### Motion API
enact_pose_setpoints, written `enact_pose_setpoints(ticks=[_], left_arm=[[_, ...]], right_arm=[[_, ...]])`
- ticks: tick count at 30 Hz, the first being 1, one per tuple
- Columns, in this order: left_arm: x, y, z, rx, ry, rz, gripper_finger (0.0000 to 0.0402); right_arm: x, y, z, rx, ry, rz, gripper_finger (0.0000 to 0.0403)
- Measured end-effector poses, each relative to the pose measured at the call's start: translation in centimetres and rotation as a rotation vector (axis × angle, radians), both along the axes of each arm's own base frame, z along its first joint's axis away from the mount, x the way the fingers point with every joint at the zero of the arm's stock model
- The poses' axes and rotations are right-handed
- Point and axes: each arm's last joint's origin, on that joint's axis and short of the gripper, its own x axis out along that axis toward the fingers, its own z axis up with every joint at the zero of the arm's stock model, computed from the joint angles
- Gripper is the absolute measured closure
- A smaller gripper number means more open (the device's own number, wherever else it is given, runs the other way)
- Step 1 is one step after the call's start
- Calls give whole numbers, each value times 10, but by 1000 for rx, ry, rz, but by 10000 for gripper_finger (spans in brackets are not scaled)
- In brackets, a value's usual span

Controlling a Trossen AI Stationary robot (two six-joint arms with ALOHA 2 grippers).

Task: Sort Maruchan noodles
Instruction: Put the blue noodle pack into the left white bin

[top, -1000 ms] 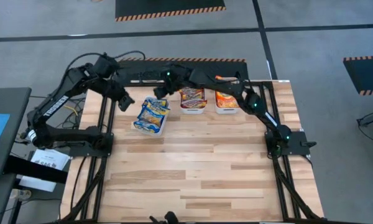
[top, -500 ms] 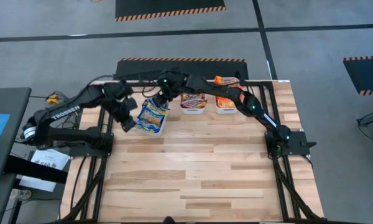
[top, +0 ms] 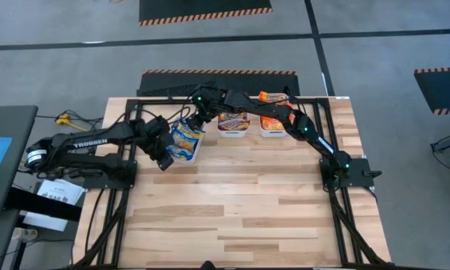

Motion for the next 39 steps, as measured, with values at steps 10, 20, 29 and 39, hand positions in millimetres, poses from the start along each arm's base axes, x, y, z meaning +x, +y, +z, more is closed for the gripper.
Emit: enact_pose_setpoints(ticks=[10, 20, 29, 39], left_arm=[[17, 3, -19, 7, -1, 34, 400], [22, 6, -25, 44, 16, 32, 400], [22, 10, -24, 57, -2, 47, 401], [26, 14, -22, 117, -31, 84, 400]], right_arm=[[9, 2, -29, 35, 38, -8, 244], [15, 18, -19, 67, -6, 24, 244], [22, 47, -6, 65, -28, 85, 244], [17, 57, 2, 169, -13, 130, 243]])
